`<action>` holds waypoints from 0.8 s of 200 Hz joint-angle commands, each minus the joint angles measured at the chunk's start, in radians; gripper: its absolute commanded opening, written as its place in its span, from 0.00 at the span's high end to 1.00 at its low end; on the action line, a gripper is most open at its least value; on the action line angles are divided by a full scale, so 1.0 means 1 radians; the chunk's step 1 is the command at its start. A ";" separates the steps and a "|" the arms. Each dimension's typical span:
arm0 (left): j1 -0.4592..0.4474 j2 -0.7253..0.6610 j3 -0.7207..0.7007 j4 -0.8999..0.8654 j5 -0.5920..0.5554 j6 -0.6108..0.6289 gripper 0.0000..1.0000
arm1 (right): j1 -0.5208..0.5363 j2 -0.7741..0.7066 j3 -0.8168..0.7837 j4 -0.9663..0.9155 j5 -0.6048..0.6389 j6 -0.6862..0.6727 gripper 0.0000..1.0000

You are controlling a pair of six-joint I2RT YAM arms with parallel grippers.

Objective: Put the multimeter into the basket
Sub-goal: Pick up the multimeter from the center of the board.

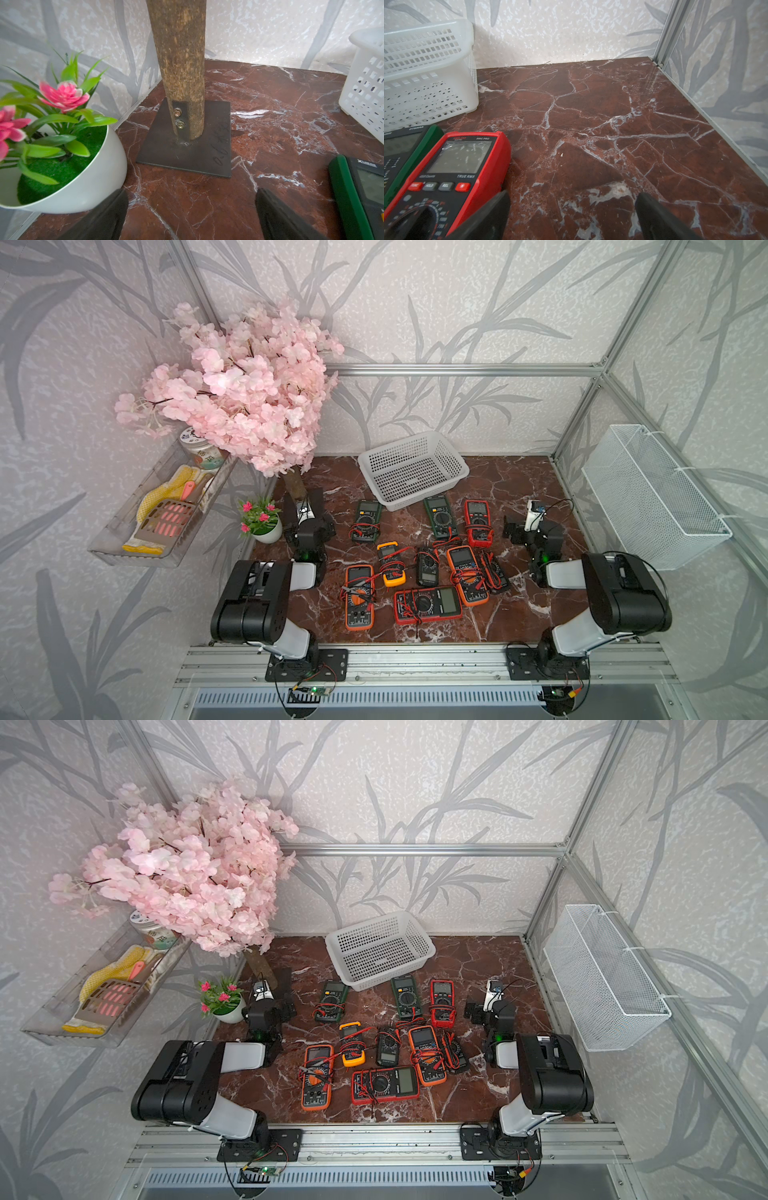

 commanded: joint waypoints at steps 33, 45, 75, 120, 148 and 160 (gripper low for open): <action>0.012 -0.008 -0.003 0.016 0.049 0.001 0.00 | 0.003 0.001 -0.017 0.059 0.023 0.018 0.01; 0.011 -0.031 -0.009 0.008 0.078 0.018 0.00 | 0.003 -0.004 -0.058 0.136 0.069 0.029 0.01; 0.009 -0.138 0.032 -0.164 0.040 0.007 0.00 | 0.004 -0.063 -0.093 0.146 0.137 0.048 0.01; 0.006 -0.230 0.152 -0.433 0.050 -0.012 0.00 | 0.006 -0.279 0.022 -0.265 0.159 0.077 0.01; -0.010 -0.256 0.212 -0.531 0.059 -0.063 0.00 | 0.005 -0.397 0.135 -0.543 0.076 0.179 0.01; -0.025 -0.272 0.236 -0.570 0.061 -0.080 0.00 | 0.005 -0.434 0.178 -0.617 0.014 0.250 0.01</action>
